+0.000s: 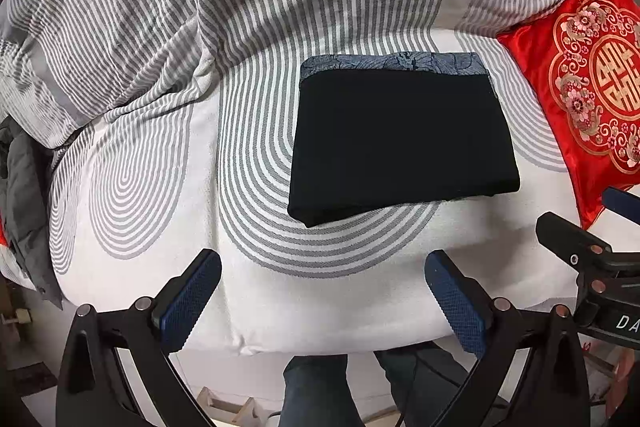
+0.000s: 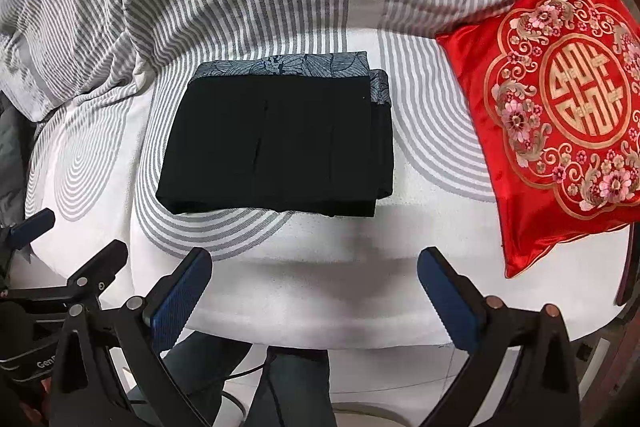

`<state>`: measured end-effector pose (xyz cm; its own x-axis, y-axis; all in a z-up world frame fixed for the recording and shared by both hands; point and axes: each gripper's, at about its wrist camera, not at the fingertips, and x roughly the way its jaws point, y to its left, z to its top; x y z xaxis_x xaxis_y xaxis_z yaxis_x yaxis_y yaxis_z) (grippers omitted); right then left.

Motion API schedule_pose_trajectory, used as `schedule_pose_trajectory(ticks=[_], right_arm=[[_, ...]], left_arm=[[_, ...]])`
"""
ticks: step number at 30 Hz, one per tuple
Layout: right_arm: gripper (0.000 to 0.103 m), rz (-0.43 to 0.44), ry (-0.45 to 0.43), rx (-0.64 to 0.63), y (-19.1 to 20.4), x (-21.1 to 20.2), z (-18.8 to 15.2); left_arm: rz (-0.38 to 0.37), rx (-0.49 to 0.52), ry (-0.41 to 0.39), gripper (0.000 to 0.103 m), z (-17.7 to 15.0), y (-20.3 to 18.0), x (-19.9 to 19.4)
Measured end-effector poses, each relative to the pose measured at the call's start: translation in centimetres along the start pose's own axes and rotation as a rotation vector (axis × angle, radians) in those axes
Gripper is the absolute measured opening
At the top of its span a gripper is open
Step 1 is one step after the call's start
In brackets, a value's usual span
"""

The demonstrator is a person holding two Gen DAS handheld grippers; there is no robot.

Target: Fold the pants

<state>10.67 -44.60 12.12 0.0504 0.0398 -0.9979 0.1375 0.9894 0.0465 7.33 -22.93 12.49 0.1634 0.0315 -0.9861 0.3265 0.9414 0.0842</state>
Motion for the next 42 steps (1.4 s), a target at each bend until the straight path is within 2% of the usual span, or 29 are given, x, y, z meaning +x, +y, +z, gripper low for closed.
schedule_pose_trajectory(ticks=[42], right_arm=[[0.102,0.009,-0.005,0.017,0.38,-0.1,-0.29]], left_arm=[[-0.015,0.032,0.001,0.102,0.15,-0.51,-0.03]])
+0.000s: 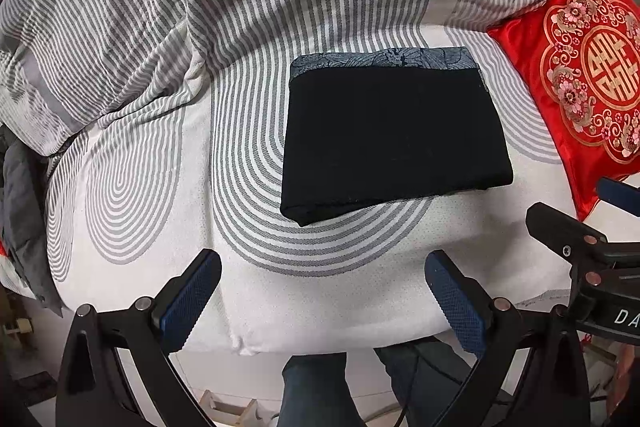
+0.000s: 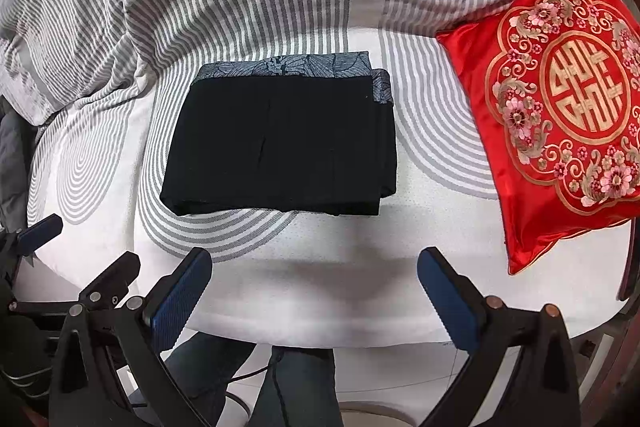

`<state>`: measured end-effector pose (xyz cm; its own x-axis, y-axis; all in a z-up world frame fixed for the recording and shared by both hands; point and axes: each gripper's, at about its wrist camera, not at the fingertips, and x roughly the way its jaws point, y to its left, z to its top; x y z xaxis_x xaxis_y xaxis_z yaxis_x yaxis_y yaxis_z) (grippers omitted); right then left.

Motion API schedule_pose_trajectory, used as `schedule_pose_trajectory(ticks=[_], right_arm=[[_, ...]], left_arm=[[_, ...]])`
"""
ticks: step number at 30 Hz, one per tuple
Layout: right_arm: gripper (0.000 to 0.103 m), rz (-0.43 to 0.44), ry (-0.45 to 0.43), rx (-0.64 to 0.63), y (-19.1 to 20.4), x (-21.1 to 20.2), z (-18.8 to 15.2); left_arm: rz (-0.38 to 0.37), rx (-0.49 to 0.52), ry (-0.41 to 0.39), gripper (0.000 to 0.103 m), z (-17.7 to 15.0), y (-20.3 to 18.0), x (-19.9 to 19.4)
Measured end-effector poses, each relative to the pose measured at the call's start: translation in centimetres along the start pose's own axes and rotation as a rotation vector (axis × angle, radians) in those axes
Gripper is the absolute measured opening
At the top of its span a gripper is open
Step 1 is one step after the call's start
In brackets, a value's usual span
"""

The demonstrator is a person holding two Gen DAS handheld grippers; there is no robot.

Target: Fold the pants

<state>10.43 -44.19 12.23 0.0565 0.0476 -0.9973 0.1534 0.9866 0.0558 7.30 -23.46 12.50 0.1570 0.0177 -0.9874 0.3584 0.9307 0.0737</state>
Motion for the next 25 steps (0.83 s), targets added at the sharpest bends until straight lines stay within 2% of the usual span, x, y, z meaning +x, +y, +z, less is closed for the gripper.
schedule_pose_trajectory(ticks=[17,25], right_arm=[[0.102,-0.002,0.008,0.004,-0.44,0.1,0.41],[0.102,-0.005,0.009,0.018,-0.51,0.25,0.31]], left_arm=[[-0.01,0.0,0.005,0.102,0.22,-0.27,0.42],[-0.029,0.01,-0.017,0.102,0.32,-0.48,0.22]])
